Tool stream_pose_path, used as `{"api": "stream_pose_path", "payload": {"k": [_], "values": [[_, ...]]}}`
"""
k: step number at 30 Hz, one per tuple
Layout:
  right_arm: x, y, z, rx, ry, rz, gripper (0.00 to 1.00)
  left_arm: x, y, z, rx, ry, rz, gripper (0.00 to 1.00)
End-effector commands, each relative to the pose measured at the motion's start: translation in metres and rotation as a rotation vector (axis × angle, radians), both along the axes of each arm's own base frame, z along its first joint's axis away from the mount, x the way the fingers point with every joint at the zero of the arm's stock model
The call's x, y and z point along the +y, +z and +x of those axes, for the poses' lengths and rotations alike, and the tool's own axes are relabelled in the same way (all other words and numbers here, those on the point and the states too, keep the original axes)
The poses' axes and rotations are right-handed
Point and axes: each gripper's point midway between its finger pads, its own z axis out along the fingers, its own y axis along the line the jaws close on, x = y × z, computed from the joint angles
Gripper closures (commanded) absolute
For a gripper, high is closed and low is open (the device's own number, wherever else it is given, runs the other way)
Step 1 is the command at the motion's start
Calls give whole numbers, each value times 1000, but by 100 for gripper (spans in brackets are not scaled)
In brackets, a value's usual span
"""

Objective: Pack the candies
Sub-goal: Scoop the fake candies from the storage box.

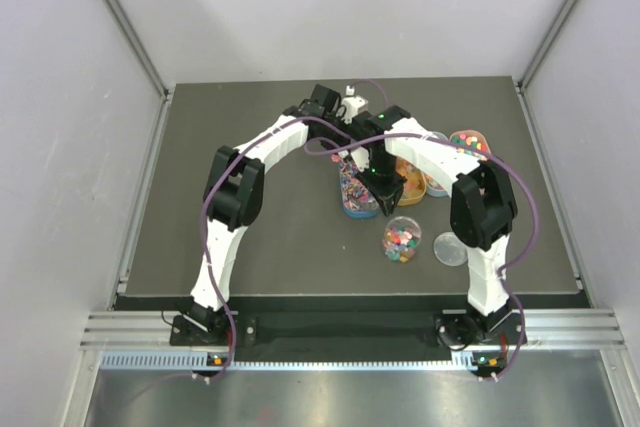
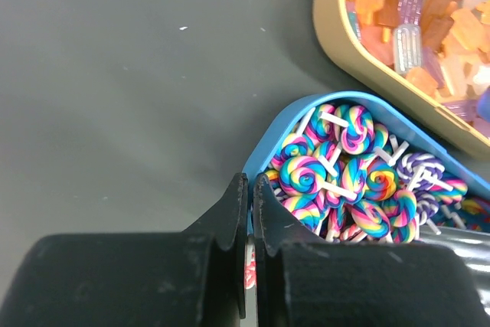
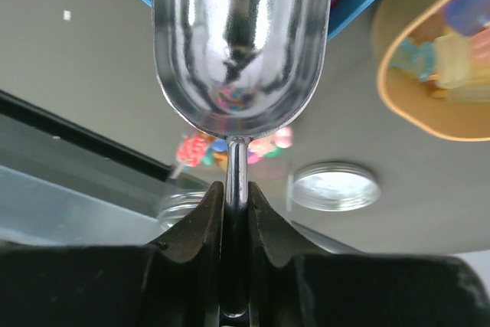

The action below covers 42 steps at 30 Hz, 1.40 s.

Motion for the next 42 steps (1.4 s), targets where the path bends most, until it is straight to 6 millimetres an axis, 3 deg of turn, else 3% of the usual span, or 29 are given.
{"api": "stream_pose_path", "payload": {"k": [1,9,17,19,25,32,34,38,42], "values": [[44,-7,-37,173,-60,147,100,-12,3,-29,87,-1,-5,100],[69,-5,-25,174,-178,190,100,-5,-8,-17,70,44,33,100],[61,26,-42,116,-139,198,100,7,-21,-7,60,78,78,100],[55,18,-46,104,-140,153,100,11,-25,-5,55,92,98,100],[52,27,-34,1,-89,117,100,24,-30,7,28,134,139,100],[51,10,-40,49,-92,79,100,44,-43,29,11,209,182,100],[54,5,-35,52,-98,73,100,45,-44,31,17,217,174,100],[79,1,3,0,-114,119,100,43,-41,29,34,238,153,100],[82,-4,12,-13,-129,120,100,42,-42,24,61,241,136,100]]}}
